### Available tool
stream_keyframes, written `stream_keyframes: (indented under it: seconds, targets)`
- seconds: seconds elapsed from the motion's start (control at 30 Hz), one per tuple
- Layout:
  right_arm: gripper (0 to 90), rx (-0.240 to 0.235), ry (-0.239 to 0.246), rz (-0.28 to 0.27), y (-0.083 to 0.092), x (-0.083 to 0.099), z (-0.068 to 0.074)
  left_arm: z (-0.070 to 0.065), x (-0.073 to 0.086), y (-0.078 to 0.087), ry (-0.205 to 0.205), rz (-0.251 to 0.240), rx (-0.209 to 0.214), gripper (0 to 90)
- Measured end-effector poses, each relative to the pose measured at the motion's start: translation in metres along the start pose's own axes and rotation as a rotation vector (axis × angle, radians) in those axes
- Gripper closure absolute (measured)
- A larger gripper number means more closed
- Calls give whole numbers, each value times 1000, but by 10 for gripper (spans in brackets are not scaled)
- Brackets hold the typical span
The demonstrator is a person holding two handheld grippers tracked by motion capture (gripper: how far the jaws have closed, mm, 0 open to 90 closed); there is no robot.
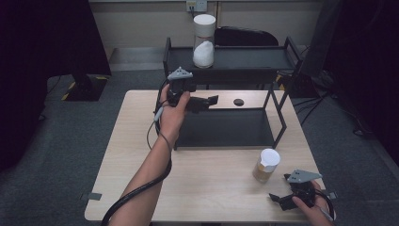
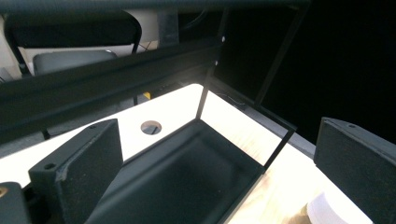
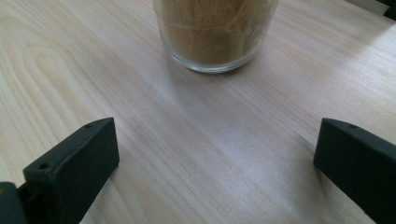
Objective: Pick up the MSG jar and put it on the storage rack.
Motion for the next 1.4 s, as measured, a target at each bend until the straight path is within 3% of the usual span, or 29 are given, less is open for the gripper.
stream_keyframes:
  seconds: [0.4,0.6,1.0,1.4]
  targets:
    - [0,0,-1,1,0,0,0,-2,37,-16,10,43,33,7]
    - [0,0,-2,2,0,0,0,-4,54,-20,-24,87,33,7]
    - [0,0,-1,1,0,0,0,2,92,-19,-61,144,43,6]
    - [0,0,-1,1,0,0,0,14,136,-14,-53,192,46,7]
Point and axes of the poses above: each handheld gripper's, and its own axes: y roughly backward along the jaws, x roughly out of its underside, z roughly to its left, the point moved 6 cm from there along -y, roughly forward along the jaws
